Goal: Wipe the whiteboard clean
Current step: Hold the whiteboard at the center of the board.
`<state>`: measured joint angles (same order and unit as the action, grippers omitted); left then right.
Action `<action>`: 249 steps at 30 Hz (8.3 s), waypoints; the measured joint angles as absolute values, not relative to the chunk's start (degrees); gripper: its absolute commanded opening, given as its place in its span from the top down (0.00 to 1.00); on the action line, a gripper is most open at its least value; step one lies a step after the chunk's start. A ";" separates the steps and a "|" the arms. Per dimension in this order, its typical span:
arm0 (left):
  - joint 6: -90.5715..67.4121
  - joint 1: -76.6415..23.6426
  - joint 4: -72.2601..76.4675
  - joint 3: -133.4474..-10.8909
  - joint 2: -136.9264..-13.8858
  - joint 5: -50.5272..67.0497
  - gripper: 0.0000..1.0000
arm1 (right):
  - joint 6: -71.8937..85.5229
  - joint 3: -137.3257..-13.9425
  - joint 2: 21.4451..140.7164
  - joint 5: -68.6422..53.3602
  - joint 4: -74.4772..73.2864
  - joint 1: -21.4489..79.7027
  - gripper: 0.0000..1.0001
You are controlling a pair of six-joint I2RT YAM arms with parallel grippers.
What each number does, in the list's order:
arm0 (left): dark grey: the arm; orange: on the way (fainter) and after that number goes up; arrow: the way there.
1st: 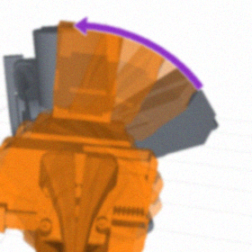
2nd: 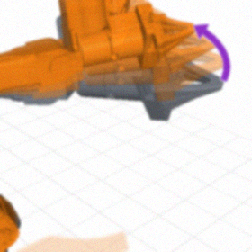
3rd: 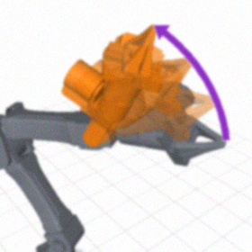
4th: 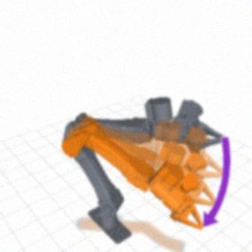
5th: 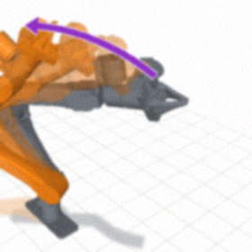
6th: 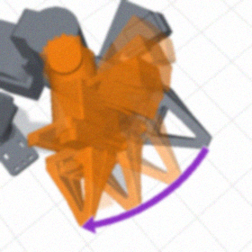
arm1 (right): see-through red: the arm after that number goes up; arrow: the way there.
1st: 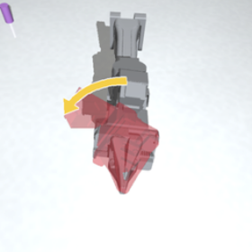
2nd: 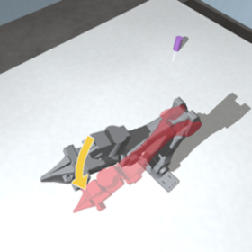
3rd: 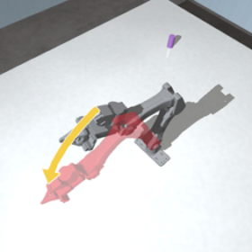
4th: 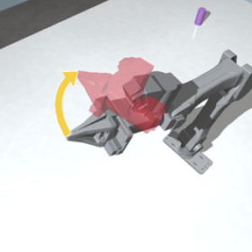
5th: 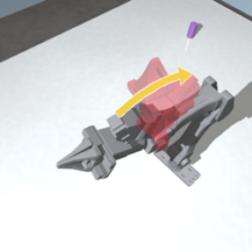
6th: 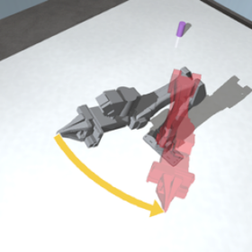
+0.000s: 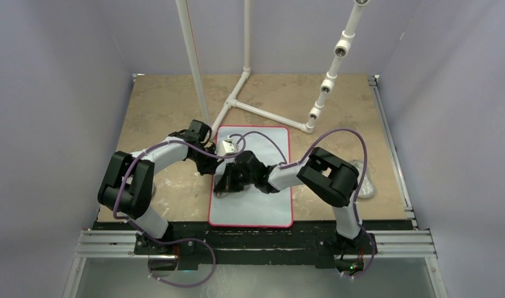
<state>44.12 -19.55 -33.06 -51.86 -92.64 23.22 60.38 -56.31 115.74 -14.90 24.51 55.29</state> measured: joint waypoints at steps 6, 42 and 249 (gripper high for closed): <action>44.12 -19.55 -33.04 -51.83 -92.55 23.14 1.00 | 59.29 -39.13 105.03 -22.09 27.70 54.08 1.00; 43.53 -19.59 -30.98 -50.11 -91.18 22.87 1.00 | 74.02 -52.45 112.60 -20.38 19.73 64.07 1.00; 41.45 -19.66 -31.00 -50.41 -90.78 19.09 0.92 | 46.74 -74.19 113.30 11.11 -11.94 33.52 1.00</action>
<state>41.45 -19.66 -31.00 -50.41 -90.78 19.09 46.74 -74.19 113.30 11.11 -11.94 33.52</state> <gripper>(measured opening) 0.015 0.022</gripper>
